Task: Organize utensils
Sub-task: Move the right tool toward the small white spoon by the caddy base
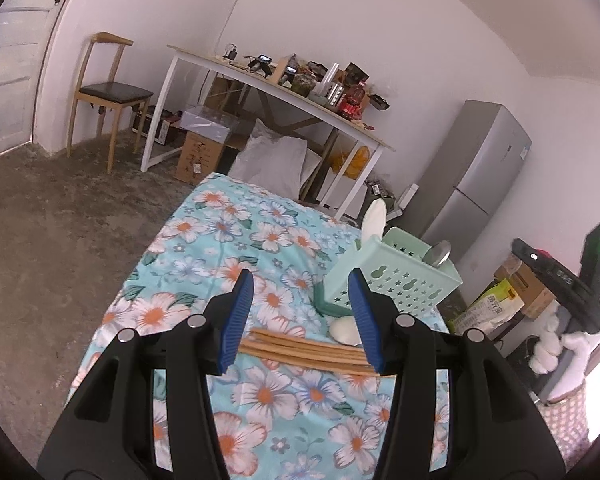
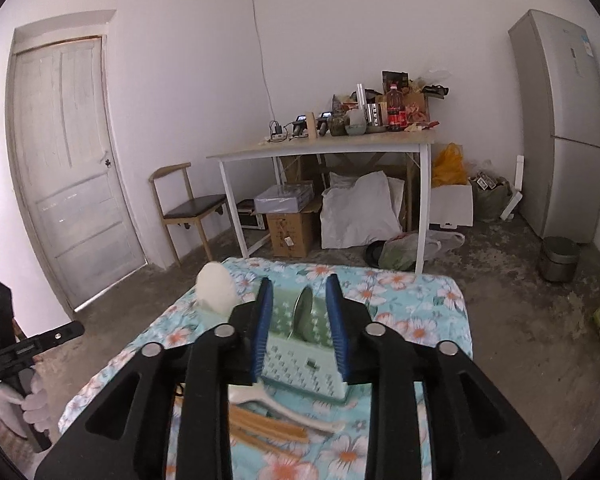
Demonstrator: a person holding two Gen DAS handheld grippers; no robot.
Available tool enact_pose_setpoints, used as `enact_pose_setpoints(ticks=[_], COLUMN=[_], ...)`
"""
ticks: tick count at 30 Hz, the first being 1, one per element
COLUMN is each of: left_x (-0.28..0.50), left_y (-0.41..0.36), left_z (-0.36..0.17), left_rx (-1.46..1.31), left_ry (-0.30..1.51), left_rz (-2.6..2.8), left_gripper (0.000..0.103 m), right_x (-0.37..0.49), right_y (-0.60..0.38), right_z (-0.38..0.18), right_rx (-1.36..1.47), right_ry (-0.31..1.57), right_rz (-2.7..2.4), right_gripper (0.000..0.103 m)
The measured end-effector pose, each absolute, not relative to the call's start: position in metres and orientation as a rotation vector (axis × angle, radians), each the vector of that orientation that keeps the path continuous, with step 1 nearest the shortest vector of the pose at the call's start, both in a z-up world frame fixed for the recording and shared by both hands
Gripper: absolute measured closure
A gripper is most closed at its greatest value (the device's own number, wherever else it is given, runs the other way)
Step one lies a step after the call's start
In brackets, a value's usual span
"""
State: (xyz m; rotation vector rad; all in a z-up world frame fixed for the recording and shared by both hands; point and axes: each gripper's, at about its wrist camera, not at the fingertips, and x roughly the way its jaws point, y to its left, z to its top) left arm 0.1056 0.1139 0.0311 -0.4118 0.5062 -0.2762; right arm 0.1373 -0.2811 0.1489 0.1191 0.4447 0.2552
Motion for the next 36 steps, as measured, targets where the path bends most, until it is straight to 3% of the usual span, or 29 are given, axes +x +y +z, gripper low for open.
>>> enact_pose_setpoints(ticks=[9, 19, 36], left_x=[0.094, 0.089, 0.107], left_y=[0.109, 0.075, 0.071], left_z=[0.007, -0.029, -0.061], left_rx=[-0.411, -0.347, -0.342], left_ry=[0.574, 0.667, 0.716], left_rz=[-0.270, -0.309, -0.295], left_gripper=[0.056, 0.056, 0.056], right_x=[0.111, 0.148, 0.181], right_y=[-0.264, -0.219, -0.169], right_z=[0.093, 0.021, -0.038], right_rx=[0.182, 0.274, 0.084], right_ry=[0.596, 0.803, 0.935], right_rz=[0.284, 0.375, 0.353], right_gripper=[0.070, 0.070, 0.071])
